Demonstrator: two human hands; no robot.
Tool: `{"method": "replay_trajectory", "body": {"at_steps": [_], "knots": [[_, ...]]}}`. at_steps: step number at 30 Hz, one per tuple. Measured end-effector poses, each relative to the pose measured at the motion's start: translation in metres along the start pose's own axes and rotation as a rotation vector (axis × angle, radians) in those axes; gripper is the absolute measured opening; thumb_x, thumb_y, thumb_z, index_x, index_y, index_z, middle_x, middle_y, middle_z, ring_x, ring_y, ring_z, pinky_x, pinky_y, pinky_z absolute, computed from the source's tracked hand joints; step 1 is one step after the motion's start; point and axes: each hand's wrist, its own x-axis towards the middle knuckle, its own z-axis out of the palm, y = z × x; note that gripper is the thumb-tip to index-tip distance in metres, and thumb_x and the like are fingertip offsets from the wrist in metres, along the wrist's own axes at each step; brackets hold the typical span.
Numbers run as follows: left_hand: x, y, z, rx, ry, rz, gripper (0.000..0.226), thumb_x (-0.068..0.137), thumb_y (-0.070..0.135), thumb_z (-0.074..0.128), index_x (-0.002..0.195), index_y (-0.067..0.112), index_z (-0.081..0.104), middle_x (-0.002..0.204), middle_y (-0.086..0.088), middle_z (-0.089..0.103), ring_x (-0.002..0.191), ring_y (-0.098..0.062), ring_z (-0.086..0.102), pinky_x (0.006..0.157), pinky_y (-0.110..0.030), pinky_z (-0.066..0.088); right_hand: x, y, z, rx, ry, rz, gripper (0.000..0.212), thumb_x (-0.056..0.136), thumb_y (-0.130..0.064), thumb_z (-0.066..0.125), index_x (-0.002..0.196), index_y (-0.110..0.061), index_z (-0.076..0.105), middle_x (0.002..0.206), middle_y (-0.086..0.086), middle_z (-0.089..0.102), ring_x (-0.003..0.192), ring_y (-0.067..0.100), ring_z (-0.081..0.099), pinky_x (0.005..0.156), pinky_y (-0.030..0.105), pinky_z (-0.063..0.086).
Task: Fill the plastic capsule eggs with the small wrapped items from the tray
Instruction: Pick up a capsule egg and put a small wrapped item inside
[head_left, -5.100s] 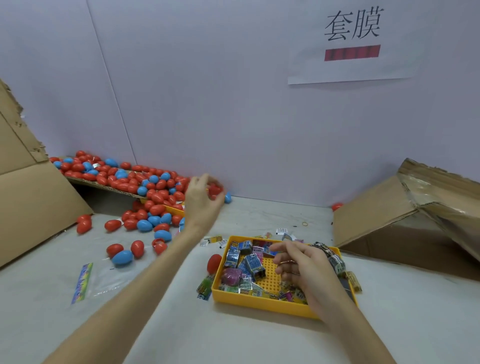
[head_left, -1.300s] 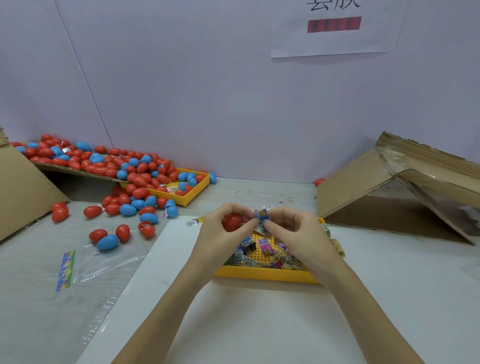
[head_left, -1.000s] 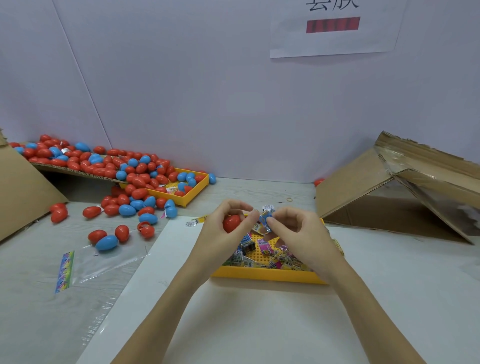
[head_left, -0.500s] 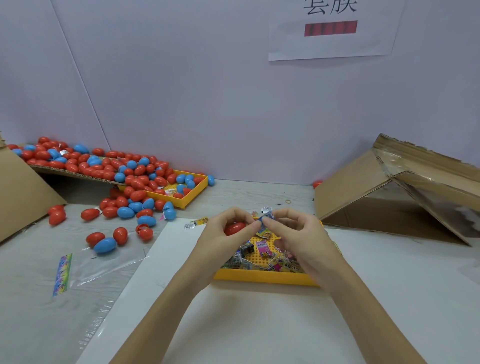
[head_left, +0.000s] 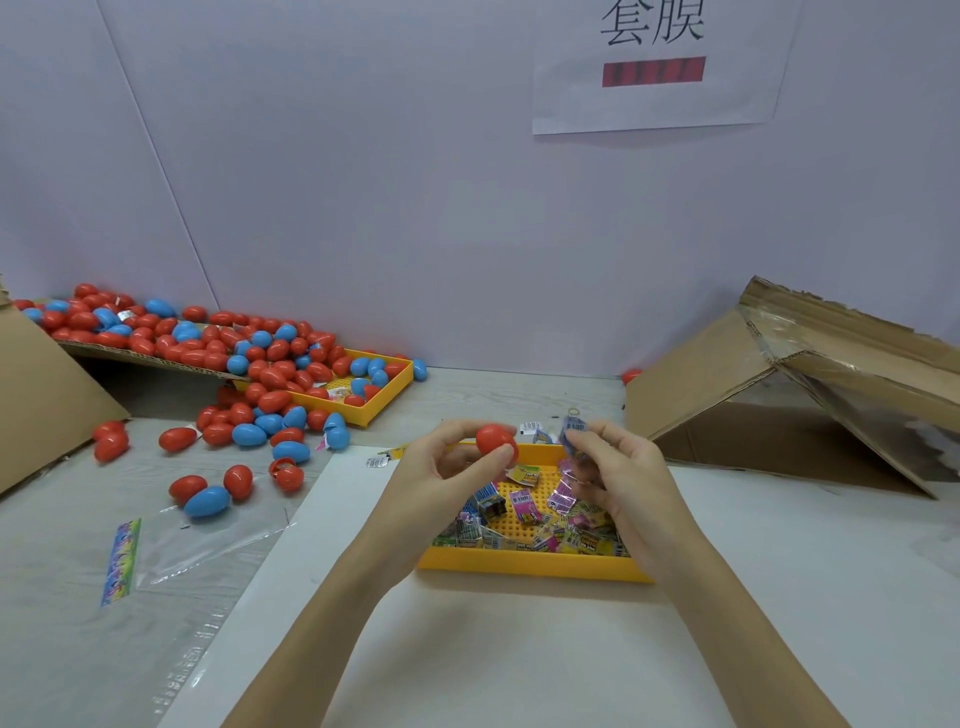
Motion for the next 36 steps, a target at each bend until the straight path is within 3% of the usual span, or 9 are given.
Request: {"method": "replay_trajectory", "body": {"at_steps": [5,9,16,20,26,30,33,36], "knots": [[0.001,-0.001,0.002,0.001,0.037,0.061,0.034,0.094,0.024,0.070,0.125,0.036,0.065,0.110,0.013,0.074,0.106,-0.012,0.072,0.085,-0.020,0.057,-0.006,0.001,0.006,-0.147,-0.052,-0.115,0.008,0.097,-0.018,0.069,0.098,-0.015,0.075,0.088,0.001,0.079,0.085,0.017,0.076,0.069,0.028,0.061],[0.000,-0.002,0.004,0.025,0.037,0.059,0.024,0.094,0.025,0.070,0.116,0.033,0.071,0.109,0.009,0.075,0.103,-0.013,0.072,0.085,-0.022,0.058,-0.010,0.000,0.006,-0.226,-0.055,-0.247,0.003,0.095,-0.020,0.072,0.095,-0.019,0.075,0.080,-0.001,0.077,0.071,0.011,0.073,0.060,0.020,0.056],[0.001,-0.005,0.006,0.016,0.003,0.035,0.026,0.095,0.018,0.069,0.114,0.035,0.073,0.111,0.016,0.074,0.106,-0.004,0.070,0.079,-0.015,0.055,-0.010,0.005,0.011,-0.457,-0.012,-0.413,0.007,0.096,-0.025,0.071,0.091,-0.024,0.076,0.075,-0.010,0.073,0.076,0.009,0.069,0.070,0.026,0.058],[0.001,-0.006,0.007,0.046,0.023,0.048,0.023,0.097,0.022,0.066,0.114,0.037,0.071,0.108,0.019,0.073,0.105,-0.005,0.070,0.079,-0.015,0.055,-0.009,0.005,0.011,-0.437,-0.034,-0.386,0.011,0.097,-0.025,0.068,0.094,-0.021,0.077,0.075,-0.004,0.074,0.075,0.013,0.070,0.072,0.034,0.061],[0.001,-0.006,0.006,0.074,0.004,0.046,0.025,0.098,0.020,0.064,0.118,0.034,0.070,0.111,0.018,0.073,0.109,-0.006,0.068,0.083,-0.018,0.055,-0.010,0.004,0.011,-0.390,-0.043,-0.354,0.016,0.099,-0.029,0.064,0.095,-0.022,0.078,0.078,-0.004,0.076,0.075,0.012,0.071,0.069,0.027,0.060],[0.002,-0.007,0.006,0.090,0.009,0.041,0.025,0.098,0.022,0.064,0.118,0.035,0.069,0.112,0.018,0.072,0.111,-0.006,0.066,0.086,-0.020,0.056,-0.011,0.004,0.012,-0.353,-0.053,-0.339,0.017,0.100,-0.027,0.064,0.089,-0.033,0.075,0.079,-0.001,0.076,0.079,0.018,0.072,0.067,0.026,0.061],[0.002,-0.007,0.004,0.075,0.013,0.045,0.024,0.098,0.021,0.064,0.118,0.034,0.070,0.113,0.017,0.072,0.111,-0.007,0.066,0.086,-0.021,0.057,-0.012,0.001,0.011,-0.242,-0.073,-0.245,0.016,0.098,-0.019,0.067,0.093,-0.032,0.076,0.084,-0.005,0.077,0.083,0.019,0.072,0.064,0.021,0.059],[0.002,-0.008,0.004,0.085,0.008,0.044,0.024,0.099,0.019,0.064,0.115,0.036,0.071,0.111,0.016,0.072,0.110,-0.007,0.067,0.085,-0.021,0.057,-0.012,-0.001,0.008,-0.126,-0.111,-0.124,0.016,0.094,-0.012,0.071,0.101,-0.024,0.079,0.092,-0.003,0.079,0.092,0.018,0.074,0.073,0.024,0.061]]}}
